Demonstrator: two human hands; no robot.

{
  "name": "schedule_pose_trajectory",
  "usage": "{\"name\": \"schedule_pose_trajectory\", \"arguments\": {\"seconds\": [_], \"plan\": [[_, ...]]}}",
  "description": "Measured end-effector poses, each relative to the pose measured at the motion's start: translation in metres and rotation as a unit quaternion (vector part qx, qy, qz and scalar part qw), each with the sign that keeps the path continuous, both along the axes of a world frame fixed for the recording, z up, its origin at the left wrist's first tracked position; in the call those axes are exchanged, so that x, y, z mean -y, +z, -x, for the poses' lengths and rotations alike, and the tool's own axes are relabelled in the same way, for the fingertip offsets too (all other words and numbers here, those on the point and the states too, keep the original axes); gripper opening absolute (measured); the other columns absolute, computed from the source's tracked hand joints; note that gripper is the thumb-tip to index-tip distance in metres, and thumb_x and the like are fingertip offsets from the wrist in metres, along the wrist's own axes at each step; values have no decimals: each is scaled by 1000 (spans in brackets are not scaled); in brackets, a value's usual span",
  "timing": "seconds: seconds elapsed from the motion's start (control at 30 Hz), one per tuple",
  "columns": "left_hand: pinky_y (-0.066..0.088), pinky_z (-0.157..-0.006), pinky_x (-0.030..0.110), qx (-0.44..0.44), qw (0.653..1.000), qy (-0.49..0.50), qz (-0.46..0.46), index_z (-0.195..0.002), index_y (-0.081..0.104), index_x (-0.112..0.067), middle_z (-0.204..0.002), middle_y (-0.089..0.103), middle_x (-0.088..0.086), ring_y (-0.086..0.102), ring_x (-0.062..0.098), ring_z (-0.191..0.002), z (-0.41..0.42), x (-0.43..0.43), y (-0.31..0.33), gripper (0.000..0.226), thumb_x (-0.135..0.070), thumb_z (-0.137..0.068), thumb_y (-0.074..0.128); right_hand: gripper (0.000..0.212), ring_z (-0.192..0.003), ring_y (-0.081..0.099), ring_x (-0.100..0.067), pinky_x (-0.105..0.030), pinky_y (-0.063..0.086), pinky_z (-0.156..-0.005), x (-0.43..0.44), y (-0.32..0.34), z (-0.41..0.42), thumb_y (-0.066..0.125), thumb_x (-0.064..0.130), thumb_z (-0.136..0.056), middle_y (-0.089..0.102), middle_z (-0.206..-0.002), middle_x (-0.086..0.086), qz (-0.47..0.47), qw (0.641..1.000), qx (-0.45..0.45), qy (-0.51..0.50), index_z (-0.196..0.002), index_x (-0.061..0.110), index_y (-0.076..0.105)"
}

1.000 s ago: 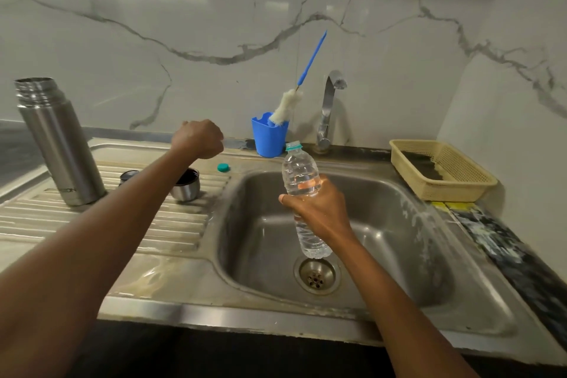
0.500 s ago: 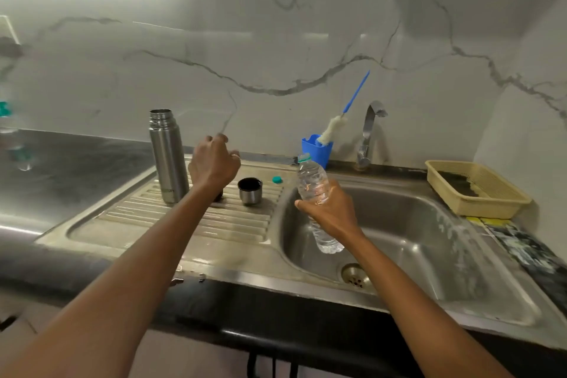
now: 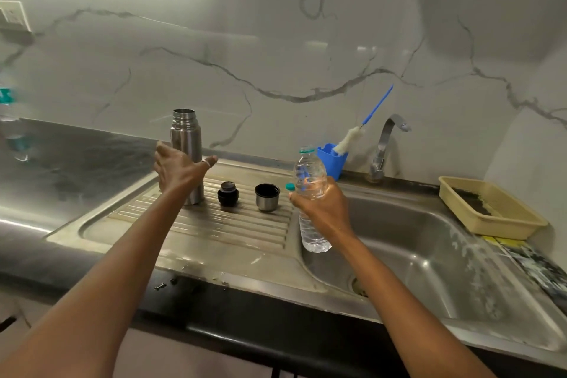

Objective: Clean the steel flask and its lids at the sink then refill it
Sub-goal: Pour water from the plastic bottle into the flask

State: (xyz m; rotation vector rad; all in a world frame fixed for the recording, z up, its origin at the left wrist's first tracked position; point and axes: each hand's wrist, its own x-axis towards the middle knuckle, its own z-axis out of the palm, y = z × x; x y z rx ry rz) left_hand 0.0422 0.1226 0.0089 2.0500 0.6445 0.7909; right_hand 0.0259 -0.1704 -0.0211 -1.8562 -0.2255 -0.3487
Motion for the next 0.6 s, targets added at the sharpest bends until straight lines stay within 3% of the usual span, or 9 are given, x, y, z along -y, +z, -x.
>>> {"name": "schedule_pose_trajectory", "arguments": {"seconds": [0.17, 0.3, 0.43, 0.6], "plan": [[47, -104, 49, -4, 999, -10, 49, -138, 31, -3, -137, 49, 22, 51, 40, -126, -17, -12, 0, 97, -43, -73, 91, 49, -78, 69, -1, -18, 55, -69, -6, -7, -8, 89, 25, -74, 70, -93, 6, 3, 1000, 6, 14, -112, 16, 59], [46, -103, 50, -30, 999, -1, 44, -136, 40, 0, -136, 50, 23, 50, 39, -126, -22, -26, 6, 76, -26, -81, 84, 51, -81, 70, -5, -25, 59, -73, -7, -10, -10, 89, 24, -73, 71, -95, 4, -6, 1000, 7, 18, -114, 16, 59], [44, -105, 51, -48, 998, -9, 37, -135, 47, -4, -134, 49, 22, 46, 40, -128, -20, -36, 11, 73, -31, -79, 86, 49, -79, 70, -2, -20, 56, -70, -6, -4, -8, 89, 23, -73, 72, -94, 4, -15, 1000, 5, 21, -113, 17, 61], [48, -99, 47, -23, 995, -52, 78, -127, 52, -9, -116, 61, 14, 58, 36, -116, -22, -27, 11, 64, -26, -78, 88, 48, -80, 72, -10, -38, 62, -78, 2, 6, -9, 87, 39, -64, 72, -90, 6, -10, 1000, 6, 7, -103, 25, 62]]}}
